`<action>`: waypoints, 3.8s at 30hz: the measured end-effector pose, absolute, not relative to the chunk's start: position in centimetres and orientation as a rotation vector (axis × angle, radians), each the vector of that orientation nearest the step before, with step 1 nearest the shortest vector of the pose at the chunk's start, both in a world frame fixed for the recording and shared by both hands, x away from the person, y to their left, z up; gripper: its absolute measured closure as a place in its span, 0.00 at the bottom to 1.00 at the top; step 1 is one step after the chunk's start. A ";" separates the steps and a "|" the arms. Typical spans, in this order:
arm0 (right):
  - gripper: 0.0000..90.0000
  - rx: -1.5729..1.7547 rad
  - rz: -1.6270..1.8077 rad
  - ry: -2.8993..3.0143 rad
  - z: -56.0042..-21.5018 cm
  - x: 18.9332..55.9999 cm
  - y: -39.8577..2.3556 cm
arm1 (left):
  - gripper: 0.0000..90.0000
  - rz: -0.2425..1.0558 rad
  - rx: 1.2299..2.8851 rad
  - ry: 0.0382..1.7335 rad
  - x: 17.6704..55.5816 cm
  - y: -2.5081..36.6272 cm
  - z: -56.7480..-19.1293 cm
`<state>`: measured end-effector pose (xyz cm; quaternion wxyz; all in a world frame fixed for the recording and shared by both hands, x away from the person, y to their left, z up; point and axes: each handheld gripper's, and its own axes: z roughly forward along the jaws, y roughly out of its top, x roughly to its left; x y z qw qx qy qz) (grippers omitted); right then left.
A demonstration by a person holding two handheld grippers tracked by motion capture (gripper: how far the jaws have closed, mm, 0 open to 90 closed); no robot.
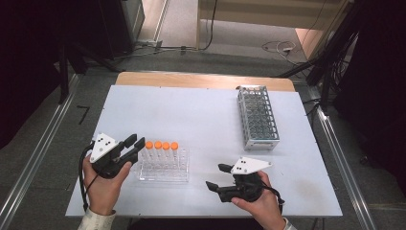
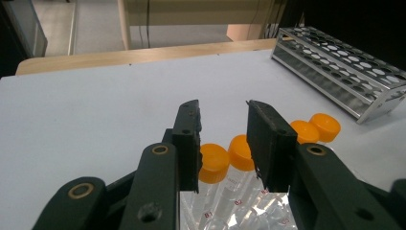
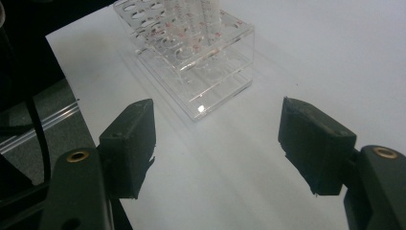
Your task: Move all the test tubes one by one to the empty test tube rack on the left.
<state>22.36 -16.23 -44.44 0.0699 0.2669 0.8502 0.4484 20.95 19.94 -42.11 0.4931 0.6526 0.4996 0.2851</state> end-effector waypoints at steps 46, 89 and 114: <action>0.29 0.904 1.361 2.459 -44.0 23.5 -18.3 | 0.35 0.538 1.519 1.182 20.1 20.5 -41.5; 0.27 1.142 1.303 2.192 -43.7 25.5 -27.4 | 0.31 0.602 1.464 1.372 20.0 25.4 -44.9; 0.27 1.419 1.104 2.004 -46.7 26.7 -36.0 | 0.30 0.642 1.494 1.482 20.3 26.4 -47.7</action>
